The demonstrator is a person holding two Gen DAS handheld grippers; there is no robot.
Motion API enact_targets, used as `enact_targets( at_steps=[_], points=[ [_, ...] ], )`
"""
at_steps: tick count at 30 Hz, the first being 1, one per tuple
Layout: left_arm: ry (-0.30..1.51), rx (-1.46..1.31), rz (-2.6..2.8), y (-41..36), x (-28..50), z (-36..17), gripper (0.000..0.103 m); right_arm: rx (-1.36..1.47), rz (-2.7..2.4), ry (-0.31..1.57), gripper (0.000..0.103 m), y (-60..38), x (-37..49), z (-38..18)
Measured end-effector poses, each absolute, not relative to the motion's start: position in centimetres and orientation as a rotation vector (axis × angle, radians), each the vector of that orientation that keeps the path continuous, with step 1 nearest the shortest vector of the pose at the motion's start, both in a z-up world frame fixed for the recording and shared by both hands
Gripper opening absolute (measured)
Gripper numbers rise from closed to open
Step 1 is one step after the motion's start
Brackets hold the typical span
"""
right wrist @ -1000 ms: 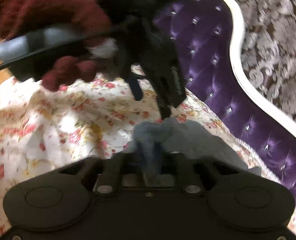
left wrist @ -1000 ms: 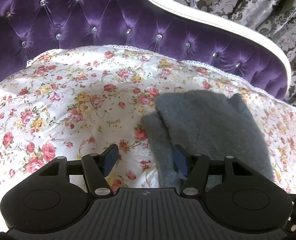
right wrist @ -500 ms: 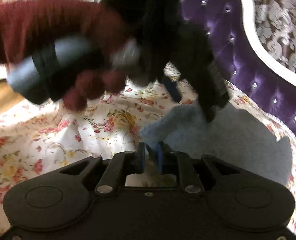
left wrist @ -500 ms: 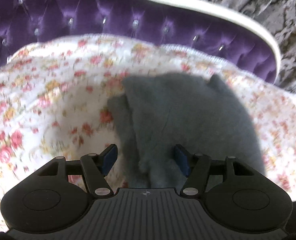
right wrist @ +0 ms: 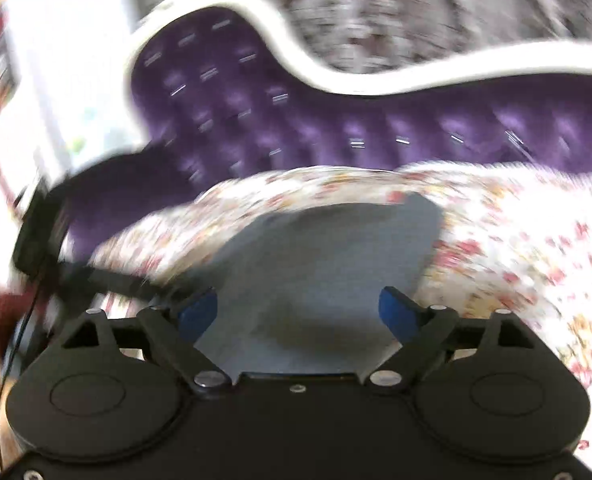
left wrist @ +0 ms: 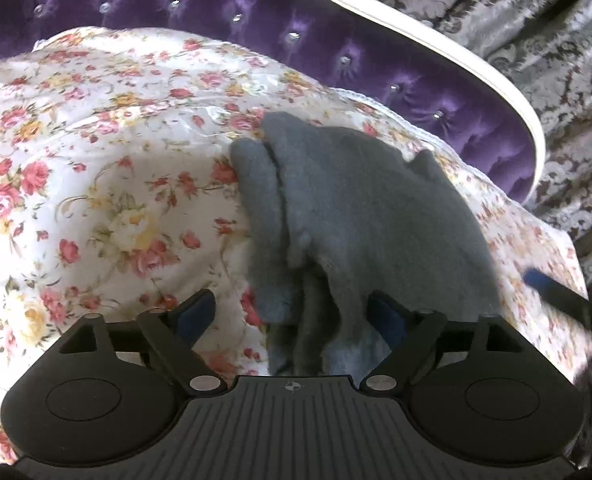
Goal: Fold small clothes
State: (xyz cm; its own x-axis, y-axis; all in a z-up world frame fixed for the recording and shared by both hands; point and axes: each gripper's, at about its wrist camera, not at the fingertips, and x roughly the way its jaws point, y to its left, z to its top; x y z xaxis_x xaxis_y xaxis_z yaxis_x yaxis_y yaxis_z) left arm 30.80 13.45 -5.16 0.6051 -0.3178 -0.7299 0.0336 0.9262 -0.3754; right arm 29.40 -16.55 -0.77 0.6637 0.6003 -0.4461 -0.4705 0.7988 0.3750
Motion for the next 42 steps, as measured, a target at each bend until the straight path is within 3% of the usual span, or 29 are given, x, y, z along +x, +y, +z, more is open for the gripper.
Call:
enact_targets(
  at_steps=[11,15,16,17,18,19,20,21,35,42],
  points=[
    [0.927,-0.417,-0.313,11.3,32.8,-6.0,0.102,0.683,0.632,0.762,0.094,-19.2,37.4,-6.8],
    [0.919,-0.461,-0.344,11.0,33.7,-6.4,0.101,0.719,0.703,0.757,0.099,-18.0,38.9,-7.4],
    [0.919,-0.485,-0.371,11.0,34.0,-6.4,0.099,0.725,0.723,0.758,0.099,-17.6,39.2,-7.4],
    [0.918,-0.526,-0.403,11.1,34.2,-6.6,0.078,0.727,0.732,0.761,0.099,-17.4,39.6,-7.4],
    [0.927,-0.565,-0.405,11.2,34.4,-6.9,0.042,0.724,0.742,0.769,0.098,-17.1,39.8,-7.4],
    [0.949,-0.609,-0.397,11.4,34.6,-7.2,0.033,0.715,0.744,0.776,0.093,-16.9,39.9,-7.3],
    [0.959,-0.652,-0.396,11.6,34.7,-7.5,0.032,0.708,0.739,0.788,0.064,-16.8,40.0,-7.3],
    [0.961,-0.659,-0.395,11.7,34.6,-7.4,0.031,0.702,0.715,0.813,0.046,-16.7,40.2,-7.4],
    [0.946,-0.598,-0.566,8.2,22.7,-2.7,0.029,0.592,0.594,0.870,0.045,-19.5,29.0,-1.4],
    [0.982,-0.558,-0.565,6.1,12.6,-3.5,0.029,0.546,0.566,0.942,0.053,-20.7,19.9,-1.3]
  ],
)
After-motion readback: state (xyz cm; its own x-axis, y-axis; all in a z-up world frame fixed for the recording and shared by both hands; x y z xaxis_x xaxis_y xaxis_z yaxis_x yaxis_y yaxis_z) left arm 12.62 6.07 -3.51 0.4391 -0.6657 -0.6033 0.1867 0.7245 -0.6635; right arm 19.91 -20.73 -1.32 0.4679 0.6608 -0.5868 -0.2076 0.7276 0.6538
